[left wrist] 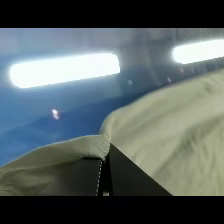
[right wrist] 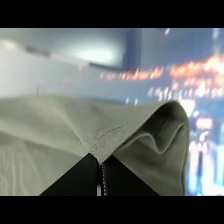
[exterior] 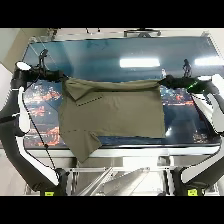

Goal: Fold the shirts.

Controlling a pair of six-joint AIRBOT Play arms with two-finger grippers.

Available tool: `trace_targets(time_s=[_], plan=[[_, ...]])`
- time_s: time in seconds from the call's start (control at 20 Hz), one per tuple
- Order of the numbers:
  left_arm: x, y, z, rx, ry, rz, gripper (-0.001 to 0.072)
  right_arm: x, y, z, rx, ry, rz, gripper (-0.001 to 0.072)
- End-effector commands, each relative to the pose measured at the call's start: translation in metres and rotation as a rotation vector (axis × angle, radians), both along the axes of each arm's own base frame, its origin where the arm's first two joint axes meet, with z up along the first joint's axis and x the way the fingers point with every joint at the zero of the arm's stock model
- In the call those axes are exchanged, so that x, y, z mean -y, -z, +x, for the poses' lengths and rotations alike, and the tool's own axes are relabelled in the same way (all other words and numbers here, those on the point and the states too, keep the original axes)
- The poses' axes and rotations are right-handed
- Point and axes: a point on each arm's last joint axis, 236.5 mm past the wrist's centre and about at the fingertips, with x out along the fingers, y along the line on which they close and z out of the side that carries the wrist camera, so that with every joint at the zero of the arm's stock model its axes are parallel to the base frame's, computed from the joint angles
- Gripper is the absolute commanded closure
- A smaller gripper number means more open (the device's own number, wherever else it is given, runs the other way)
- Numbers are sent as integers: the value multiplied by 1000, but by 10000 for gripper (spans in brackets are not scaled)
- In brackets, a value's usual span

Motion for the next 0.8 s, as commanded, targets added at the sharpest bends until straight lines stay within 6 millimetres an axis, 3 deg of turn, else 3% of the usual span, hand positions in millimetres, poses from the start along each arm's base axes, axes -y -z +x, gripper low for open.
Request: trace_targets(time_s=[0.0, 0.15, 0.4, 0.55, 0.75], plan=[[-10, 23, -31, -163, 36, 114, 698, -5, 17, -23, -67, -99, -53, 699], [-25, 40, -47, -250, 34, 247, 698, -2, 32, -34, -105, -139, -129, 699], [-34, 58, -53, -297, 35, 374, 697, 18, 56, -38, -167, -118, -273, 698], [-22, 69, -55, -314, 65, 378, 697, 16, 56, -36, -157, -114, -278, 698], [-18, 69, -51, -293, 74, 402, 697, 3, 56, -36, -153, -138, -281, 697]])
